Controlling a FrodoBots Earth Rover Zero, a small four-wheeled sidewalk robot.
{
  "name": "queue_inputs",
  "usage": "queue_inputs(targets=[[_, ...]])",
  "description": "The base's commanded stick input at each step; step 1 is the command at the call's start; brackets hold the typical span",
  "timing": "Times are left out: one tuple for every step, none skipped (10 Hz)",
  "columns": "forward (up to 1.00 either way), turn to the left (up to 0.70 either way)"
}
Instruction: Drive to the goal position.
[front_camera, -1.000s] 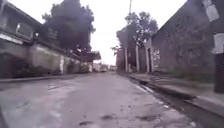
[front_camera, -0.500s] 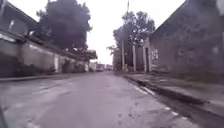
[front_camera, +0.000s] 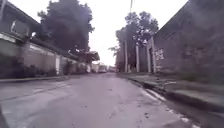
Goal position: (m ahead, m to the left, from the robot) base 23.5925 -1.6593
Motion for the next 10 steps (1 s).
queue_inputs(targets=[[0.70,-0.22],[0.70,-0.35],[0.70,-0.35],[0.70,-0.35],[0.70,-0.12],[0.70,0.00],[0.70,0.00],[0.70,0.00],[0.70,0.00],[0.70,0.00]])
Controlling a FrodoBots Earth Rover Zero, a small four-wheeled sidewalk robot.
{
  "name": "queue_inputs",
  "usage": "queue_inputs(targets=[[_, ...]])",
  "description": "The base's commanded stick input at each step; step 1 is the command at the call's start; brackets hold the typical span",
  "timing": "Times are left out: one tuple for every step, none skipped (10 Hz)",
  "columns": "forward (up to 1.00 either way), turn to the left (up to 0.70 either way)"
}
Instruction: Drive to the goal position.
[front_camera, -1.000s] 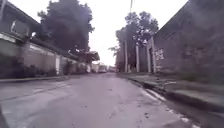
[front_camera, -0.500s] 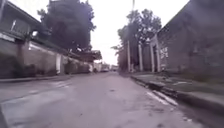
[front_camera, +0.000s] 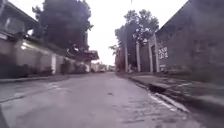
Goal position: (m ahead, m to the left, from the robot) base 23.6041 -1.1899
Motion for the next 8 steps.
queue_inputs(targets=[[0.70,0.00],[0.70,0.00],[0.70,0.00],[0.70,0.00],[0.70,-0.07],[0.70,-0.22],[0.70,-0.35],[0.70,-0.30]])
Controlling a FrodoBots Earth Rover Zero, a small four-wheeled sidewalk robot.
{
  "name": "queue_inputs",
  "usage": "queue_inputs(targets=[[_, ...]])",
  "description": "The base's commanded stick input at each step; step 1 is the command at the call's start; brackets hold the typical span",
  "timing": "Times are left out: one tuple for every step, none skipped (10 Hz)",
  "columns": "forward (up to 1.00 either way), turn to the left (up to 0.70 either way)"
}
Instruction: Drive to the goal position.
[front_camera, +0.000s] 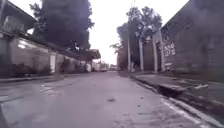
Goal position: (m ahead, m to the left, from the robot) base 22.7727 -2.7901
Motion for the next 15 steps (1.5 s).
queue_inputs(targets=[[0.70,-0.10],[0.70,0.00],[0.70,0.00],[0.70,0.00],[0.70,0.00],[0.70,0.00],[0.70,0.00],[0.70,0.00],[0.70,0.00],[0.70,0.00],[0.70,0.00],[0.70,0.00],[0.70,0.00],[0.70,0.00],[0.70,0.00]])
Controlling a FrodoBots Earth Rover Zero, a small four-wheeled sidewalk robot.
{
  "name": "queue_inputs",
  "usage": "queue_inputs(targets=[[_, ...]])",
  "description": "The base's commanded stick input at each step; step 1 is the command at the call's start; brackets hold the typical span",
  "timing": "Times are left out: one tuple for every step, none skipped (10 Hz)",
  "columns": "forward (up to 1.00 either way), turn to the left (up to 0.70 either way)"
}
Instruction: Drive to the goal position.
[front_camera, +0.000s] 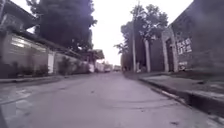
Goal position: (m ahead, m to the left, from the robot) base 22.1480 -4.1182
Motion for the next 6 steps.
queue_inputs(targets=[[0.70,0.00],[0.70,0.00],[0.70,0.00],[0.70,-0.06],[0.70,-0.35],[0.70,-0.35]])
